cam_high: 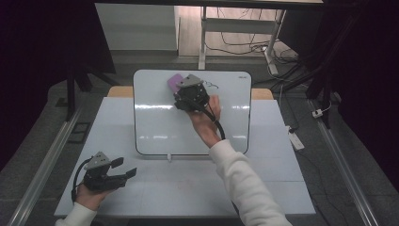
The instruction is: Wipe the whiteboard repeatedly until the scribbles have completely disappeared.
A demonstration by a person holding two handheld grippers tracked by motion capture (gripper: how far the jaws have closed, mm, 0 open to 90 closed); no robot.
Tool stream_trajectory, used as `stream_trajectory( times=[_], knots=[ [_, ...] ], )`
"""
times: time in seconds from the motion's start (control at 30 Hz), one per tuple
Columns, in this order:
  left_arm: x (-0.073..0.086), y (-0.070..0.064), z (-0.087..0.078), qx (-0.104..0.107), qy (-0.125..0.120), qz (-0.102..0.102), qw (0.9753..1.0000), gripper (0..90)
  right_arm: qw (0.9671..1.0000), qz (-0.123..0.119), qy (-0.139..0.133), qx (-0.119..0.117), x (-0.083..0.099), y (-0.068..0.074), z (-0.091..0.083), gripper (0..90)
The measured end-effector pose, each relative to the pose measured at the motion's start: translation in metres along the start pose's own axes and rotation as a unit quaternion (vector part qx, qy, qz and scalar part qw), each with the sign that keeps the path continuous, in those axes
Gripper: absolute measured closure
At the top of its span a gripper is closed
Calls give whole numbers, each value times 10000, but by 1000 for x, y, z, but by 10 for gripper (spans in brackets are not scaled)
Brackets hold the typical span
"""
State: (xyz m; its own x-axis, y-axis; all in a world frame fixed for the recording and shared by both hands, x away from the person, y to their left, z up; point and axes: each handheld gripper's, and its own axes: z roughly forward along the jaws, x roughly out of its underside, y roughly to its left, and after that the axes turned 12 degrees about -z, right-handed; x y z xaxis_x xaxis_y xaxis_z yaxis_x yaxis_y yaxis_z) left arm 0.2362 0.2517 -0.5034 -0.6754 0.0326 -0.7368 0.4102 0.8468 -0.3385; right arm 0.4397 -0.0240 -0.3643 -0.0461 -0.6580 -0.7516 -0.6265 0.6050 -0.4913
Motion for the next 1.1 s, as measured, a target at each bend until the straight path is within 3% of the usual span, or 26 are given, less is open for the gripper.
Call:
stream_trajectory(
  times=[0.1, 0.17, 0.23, 0.43, 0.53, 0.63, 0.9, 1.1],
  knots=[
    [0, 0, 0, -3, -11, -6, 10000, 294, 9998, 84, 38, 173, 2, -13, -3, 412],
    [0, 0, -1, 1, -16, -14, 10000, 295, 9997, 31, 85, 214, 0, -13, -3, 412],
    [0, 0, -1, -3, -14, -13, 10000, 294, 9995, -157, 103, 255, -2, -7, -1, 412],
    [0, 0, -1, -5, -18, -9, 10000, 294, 9970, -739, 204, -80, -14, 30, 11, 412],
    [0, 2, -1, -6, -22, -21, 10000, 294, 9952, -948, 242, -54, -16, 36, 12, 412],
    [0, 2, -1, 3, -16, -20, 10000, 294, 9964, -803, 253, 50, -12, 26, 9, 412],
    [0, 0, 0, -8, 4, 0, 10000, 294, 9974, -294, 340, 567, 9, -23, -11, 412],
    [0, 0, 1, -26, 14, -2, 10000, 293, 9972, -106, 316, 662, 23, -37, -19, 412]
  ],
)
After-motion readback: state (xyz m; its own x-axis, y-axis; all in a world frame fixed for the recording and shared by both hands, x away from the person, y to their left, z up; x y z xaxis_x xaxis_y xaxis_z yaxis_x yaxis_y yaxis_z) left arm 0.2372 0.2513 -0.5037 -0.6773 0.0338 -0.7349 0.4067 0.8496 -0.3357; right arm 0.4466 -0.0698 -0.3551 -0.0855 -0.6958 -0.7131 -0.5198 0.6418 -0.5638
